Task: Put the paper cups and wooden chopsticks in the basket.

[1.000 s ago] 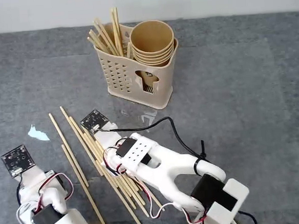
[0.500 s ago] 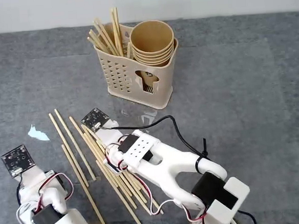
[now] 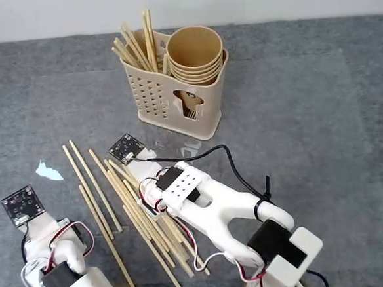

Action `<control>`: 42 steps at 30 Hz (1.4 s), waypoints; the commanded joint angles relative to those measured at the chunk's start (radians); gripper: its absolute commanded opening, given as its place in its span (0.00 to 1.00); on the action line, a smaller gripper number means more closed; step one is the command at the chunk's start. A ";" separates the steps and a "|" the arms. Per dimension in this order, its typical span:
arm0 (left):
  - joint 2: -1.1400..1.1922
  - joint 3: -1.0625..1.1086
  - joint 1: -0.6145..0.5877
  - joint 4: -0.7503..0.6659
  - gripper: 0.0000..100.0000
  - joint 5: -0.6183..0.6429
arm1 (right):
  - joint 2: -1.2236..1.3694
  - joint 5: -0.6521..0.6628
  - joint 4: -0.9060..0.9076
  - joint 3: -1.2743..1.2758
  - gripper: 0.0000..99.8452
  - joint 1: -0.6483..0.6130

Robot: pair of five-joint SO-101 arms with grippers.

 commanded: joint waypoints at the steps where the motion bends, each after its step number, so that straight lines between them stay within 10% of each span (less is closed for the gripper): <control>1: -0.003 -0.013 -0.005 -0.026 0.08 -0.005 | 0.018 0.015 0.031 -0.002 0.04 0.010; 8: -0.003 -0.013 -0.005 -0.026 0.08 -0.005 | 0.027 -0.017 0.205 -0.100 0.16 -0.027; 42: -0.003 -0.013 -0.005 -0.026 0.08 -0.005 | 0.154 -0.071 0.234 -0.164 0.01 -0.065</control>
